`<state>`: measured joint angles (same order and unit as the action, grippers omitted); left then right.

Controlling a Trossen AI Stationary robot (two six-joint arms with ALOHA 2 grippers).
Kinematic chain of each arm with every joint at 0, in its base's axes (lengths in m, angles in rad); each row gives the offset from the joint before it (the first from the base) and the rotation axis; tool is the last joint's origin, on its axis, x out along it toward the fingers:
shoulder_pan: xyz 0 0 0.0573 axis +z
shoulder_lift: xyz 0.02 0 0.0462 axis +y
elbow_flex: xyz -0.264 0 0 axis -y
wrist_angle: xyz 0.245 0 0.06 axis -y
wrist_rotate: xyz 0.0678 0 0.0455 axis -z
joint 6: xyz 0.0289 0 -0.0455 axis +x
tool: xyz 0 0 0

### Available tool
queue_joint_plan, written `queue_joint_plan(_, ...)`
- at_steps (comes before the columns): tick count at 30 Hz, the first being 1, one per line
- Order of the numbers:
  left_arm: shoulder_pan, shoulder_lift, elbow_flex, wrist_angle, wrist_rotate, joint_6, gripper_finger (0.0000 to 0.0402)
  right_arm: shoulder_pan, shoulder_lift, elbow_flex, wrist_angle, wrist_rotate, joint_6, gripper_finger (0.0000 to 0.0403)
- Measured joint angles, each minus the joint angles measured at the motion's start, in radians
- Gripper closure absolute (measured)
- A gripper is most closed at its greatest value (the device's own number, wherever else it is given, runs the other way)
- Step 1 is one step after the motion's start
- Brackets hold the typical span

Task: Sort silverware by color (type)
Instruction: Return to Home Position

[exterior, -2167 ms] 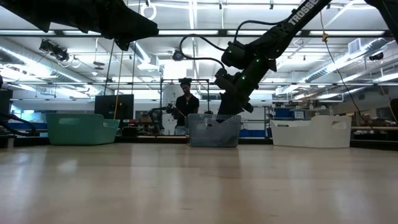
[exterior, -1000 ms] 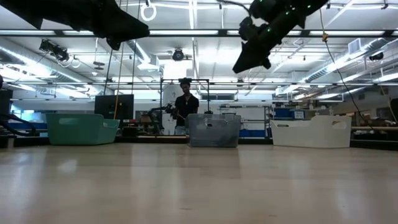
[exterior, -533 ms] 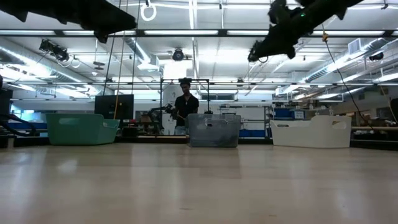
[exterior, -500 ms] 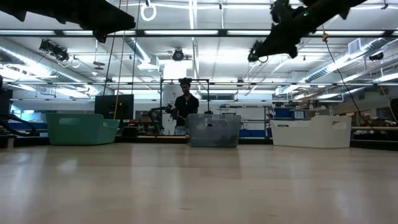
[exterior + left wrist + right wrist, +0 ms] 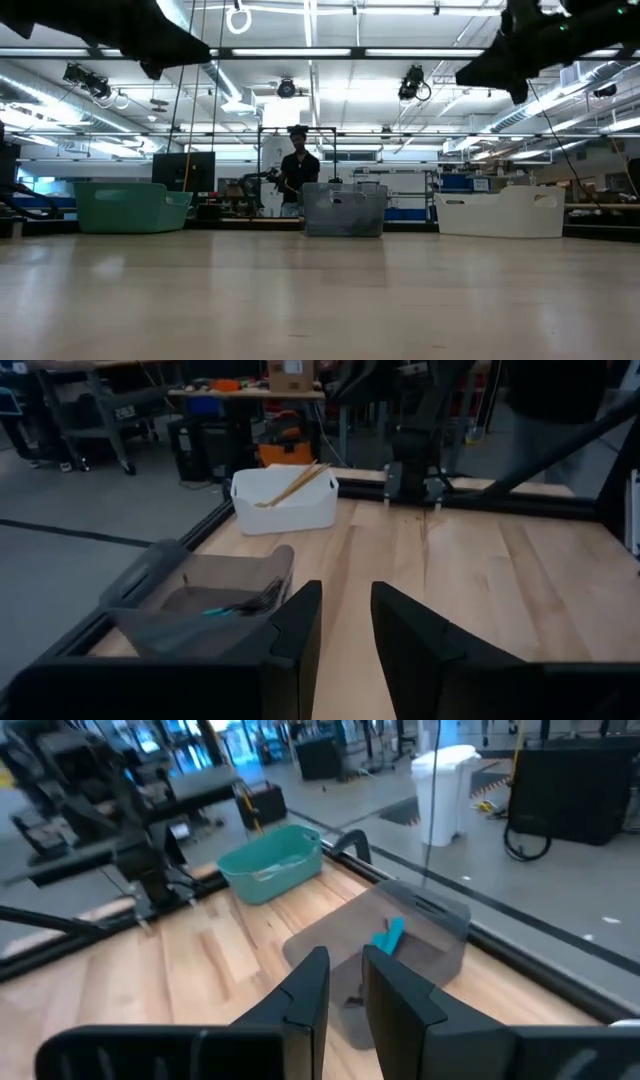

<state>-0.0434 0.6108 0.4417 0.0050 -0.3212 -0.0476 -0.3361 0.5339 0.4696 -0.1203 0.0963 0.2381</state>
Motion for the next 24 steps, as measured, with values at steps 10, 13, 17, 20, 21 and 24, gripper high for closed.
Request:
queue_joint_plan(10,0.0,-0.087,-0.167,0.101,-0.049,-0.051,0.0304,0.02,-0.225,-0.171,0.015,0.017,0.045,0.0331)
queue_joint_plan(13,0.0,-0.158,-0.208,0.104,-0.053,-0.053,0.0306,0.02,-0.286,-0.211,0.017,0.018,0.025,0.0331)
queue_joint_plan(17,0.0,-0.242,-0.264,0.11,-0.062,-0.048,0.0317,0.02,-0.352,-0.269,0.037,0.018,0.025,0.0331)
queue_joint_plan(20,0.001,-0.297,-0.303,0.122,-0.101,-0.016,0.0328,0.02,-0.393,-0.311,0.07,0.018,0.032,0.0331)
queue_joint_plan(21,0.001,-0.315,-0.314,0.123,-0.117,-0.003,0.0332,0.02,-0.406,-0.326,0.088,0.013,0.032,0.0331)
queue_joint_plan(24,0.001,-0.372,-0.342,0.123,-0.125,0.013,0.0343,0.02,-0.447,-0.348,0.108,-0.01,0.048,0.0331)
